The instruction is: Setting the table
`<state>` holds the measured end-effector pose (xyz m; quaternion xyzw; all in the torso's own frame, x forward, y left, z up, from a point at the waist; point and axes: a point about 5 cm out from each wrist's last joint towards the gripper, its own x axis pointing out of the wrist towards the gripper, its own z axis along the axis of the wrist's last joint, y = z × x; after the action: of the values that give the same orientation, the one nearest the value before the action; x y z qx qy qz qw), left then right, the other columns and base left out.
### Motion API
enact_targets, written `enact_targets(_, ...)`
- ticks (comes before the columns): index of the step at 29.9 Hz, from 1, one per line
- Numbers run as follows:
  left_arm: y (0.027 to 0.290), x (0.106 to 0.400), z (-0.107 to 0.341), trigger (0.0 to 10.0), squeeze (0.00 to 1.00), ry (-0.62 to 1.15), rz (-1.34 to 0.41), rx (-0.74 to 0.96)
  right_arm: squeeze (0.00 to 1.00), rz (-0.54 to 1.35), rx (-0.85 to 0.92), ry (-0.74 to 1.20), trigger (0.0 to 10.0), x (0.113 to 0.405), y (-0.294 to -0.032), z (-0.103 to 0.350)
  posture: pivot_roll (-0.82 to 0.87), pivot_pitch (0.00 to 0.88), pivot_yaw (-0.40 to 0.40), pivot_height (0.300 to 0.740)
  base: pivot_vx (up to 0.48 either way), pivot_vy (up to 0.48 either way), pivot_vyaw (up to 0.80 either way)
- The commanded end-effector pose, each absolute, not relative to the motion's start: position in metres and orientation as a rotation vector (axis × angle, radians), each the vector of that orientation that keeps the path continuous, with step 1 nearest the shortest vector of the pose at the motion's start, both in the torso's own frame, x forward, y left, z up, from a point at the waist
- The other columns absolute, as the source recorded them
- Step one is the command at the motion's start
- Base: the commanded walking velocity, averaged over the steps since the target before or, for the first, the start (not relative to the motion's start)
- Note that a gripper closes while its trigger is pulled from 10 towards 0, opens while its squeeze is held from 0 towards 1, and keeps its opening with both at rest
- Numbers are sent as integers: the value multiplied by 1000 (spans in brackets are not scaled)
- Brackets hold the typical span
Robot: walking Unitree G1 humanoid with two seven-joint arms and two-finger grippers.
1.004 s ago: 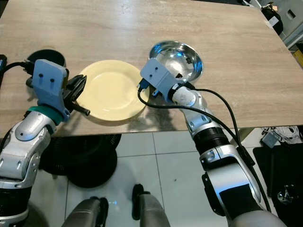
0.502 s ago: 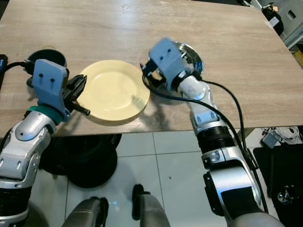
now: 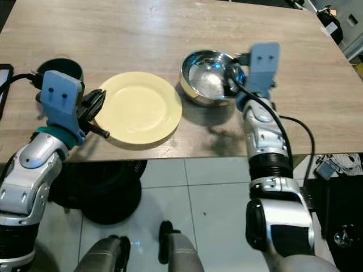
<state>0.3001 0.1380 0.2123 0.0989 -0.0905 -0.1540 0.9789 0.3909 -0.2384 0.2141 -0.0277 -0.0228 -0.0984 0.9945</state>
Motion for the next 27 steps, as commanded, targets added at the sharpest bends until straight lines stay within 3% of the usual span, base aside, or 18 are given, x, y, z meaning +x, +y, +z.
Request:
enact_targets(1, 135, 300, 206, 10000, 0, -156, -326, 193, 0, -230, -33, -25, 10000, 391, -244, 212, 124, 142, -57, 740, 0, 0, 0)
enact_targets(8, 135, 299, 207, 10000, 0, -157, -323, 193, 0, -263, 8, 52, 10000, 391, -247, 204, 126, 143, -60, 740, 0, 0, 0)
enact_targets(20, 135, 299, 206, 10000, 0, -157, -321, 190, 0, -86, 176, 142, 10000, 400, -218, 197, 122, 145, -63, 740, 0, 0, 0)
enact_targets(21, 135, 299, 206, 10000, 0, -157, -320, 189, 0, -79, 173, 154, 3725, 400, -216, 196, 121, 146, -64, 740, 0, 0, 0)
enact_targets(22, 135, 299, 206, 10000, 0, -156, -319, 189, 0, -75, 169, 164, 0, 400, -214, 195, 122, 145, -65, 740, 0, 0, 0)
enact_targets(27, 135, 299, 206, 10000, 0, -157, -317, 188, 0, -75, 165, 176, 0, 400, -213, 193, 123, 146, -66, 740, 0, 0, 0)
